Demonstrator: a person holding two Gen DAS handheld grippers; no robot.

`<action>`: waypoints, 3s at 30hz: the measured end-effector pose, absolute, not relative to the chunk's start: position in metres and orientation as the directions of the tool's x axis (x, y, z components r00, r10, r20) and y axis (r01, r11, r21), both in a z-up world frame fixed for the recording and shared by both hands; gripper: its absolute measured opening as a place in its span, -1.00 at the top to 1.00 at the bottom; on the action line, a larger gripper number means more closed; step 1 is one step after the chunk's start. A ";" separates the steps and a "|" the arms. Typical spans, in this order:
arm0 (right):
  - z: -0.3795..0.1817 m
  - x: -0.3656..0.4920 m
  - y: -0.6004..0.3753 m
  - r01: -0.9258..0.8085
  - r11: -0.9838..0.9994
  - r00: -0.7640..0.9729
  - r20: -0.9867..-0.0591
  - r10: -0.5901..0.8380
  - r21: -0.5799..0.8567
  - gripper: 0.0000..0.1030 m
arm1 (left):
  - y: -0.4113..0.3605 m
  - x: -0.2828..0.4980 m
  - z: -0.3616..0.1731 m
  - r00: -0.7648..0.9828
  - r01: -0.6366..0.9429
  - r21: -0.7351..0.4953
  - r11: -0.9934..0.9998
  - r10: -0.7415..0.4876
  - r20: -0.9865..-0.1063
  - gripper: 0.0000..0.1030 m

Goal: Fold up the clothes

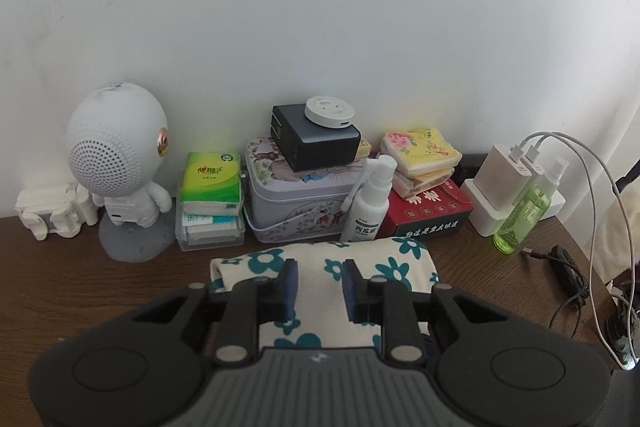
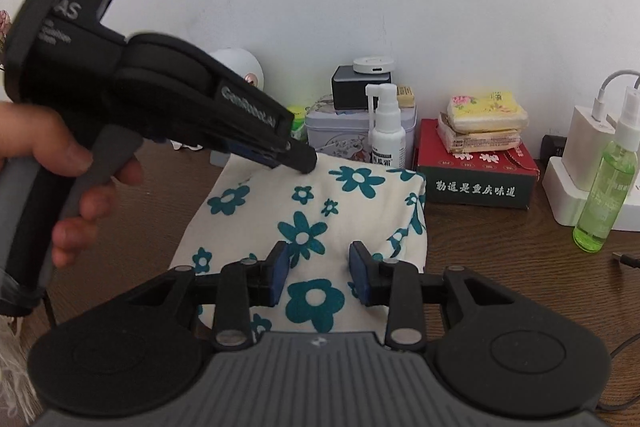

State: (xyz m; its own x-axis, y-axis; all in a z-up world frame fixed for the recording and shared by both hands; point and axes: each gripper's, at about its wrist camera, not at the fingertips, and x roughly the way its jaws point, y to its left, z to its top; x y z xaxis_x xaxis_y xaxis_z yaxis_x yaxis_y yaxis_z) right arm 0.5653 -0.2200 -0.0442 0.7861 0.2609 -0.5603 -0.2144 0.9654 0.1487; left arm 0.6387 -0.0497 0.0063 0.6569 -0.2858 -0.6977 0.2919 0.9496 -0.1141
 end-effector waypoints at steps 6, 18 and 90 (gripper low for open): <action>-0.033 0.556 -0.225 -0.217 0.957 0.808 -0.514 0.287 0.193 0.22 | -0.026 0.594 0.022 0.685 0.307 -0.098 0.947 -0.291 -0.668 0.33; 0.006 0.493 -0.209 -0.187 0.976 0.855 -0.470 0.219 0.115 -1.00 | 0.004 0.489 0.050 0.797 0.231 -0.094 0.968 -0.244 -0.552 -0.86; -0.034 0.021 -0.143 -0.169 0.974 0.883 -0.417 0.217 0.149 -1.00 | -0.001 0.022 -0.034 0.898 0.135 -0.141 0.981 -0.181 -0.400 -1.00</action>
State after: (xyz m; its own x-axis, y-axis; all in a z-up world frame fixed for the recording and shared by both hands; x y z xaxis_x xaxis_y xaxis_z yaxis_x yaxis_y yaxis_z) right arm 0.0215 -0.1434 -0.0339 0.8825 0.2168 -0.4174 -0.1688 0.9743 0.1491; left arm 0.0219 -0.0011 -0.0338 0.8984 -0.1813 -0.3999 0.1354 0.9808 -0.1406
